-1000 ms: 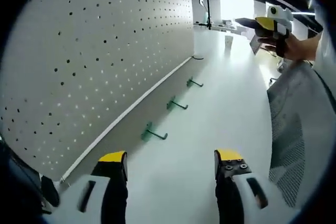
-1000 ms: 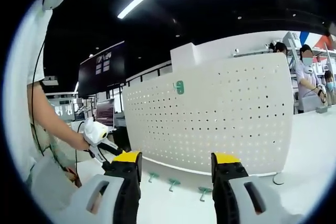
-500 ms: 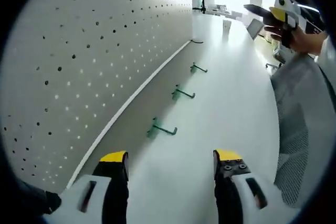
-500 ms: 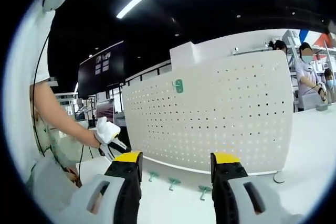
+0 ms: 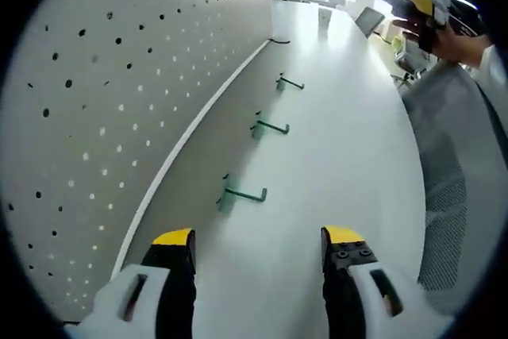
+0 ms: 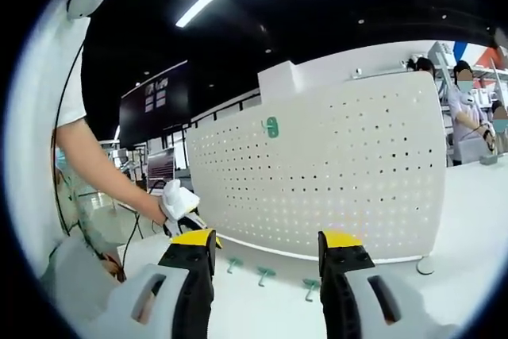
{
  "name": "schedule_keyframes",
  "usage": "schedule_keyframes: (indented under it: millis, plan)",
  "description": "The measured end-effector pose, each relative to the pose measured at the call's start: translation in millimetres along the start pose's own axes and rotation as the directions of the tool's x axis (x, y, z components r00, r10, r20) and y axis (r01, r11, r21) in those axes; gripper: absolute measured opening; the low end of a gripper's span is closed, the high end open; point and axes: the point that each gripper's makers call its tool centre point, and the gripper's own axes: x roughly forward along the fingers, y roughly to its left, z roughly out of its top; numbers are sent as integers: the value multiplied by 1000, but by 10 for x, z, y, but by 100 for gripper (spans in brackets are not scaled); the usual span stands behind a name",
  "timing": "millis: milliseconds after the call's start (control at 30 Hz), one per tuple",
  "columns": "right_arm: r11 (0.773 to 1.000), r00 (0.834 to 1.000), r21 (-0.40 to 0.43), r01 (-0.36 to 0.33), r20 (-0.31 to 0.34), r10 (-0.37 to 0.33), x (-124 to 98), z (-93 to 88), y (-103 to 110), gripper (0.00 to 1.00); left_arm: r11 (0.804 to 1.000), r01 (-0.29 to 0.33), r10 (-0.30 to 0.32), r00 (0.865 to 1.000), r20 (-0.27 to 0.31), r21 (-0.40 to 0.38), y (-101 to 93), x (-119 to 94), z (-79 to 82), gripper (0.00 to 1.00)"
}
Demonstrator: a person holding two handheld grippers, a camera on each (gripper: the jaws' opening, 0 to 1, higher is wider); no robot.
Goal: Insert the hook assembly into the mounting plate slot until the hook locks in place.
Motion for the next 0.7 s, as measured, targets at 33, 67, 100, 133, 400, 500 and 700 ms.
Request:
schedule_keyframes:
  millis: [33, 67, 100, 133, 400, 500, 700]
  plan:
    - [1000, 1000, 2, -1, 0, 1, 3, -1, 3, 50, 1000, 2, -2, 1000, -5, 4, 9, 15, 1, 66]
    - [1000, 1000, 1, 0, -1, 0, 5, -4, 4, 50, 1000, 5, -5, 1000, -12, 16, 20, 30, 6, 66]
    - [1000, 1000, 1, 0, -2, 0, 6, -6, 4, 50, 1000, 9, -9, 1000, -18, 18, 27, 41, 7, 66]
    - [1000, 1000, 4, -1, -3, 1, 7, -8, 4, 50, 1000, 14, -13, 1000, -23, 23, 46, 58, 11, 66]
    - [1000, 1000, 14, 6, -3, -6, 3, -17, -43, 50, 997, 53, -50, 997, -61, 53, 68, 149, 29, 65]
    - [1000, 1000, 15, 7, -4, -7, 4, -15, -40, 50, 995, 67, -62, 995, -76, 70, 72, 197, 45, 64]
    - [1000, 1000, 20, 14, -4, -14, 2, -20, -62, 50, 990, 97, -86, 990, -110, 100, 80, 274, 73, 64]
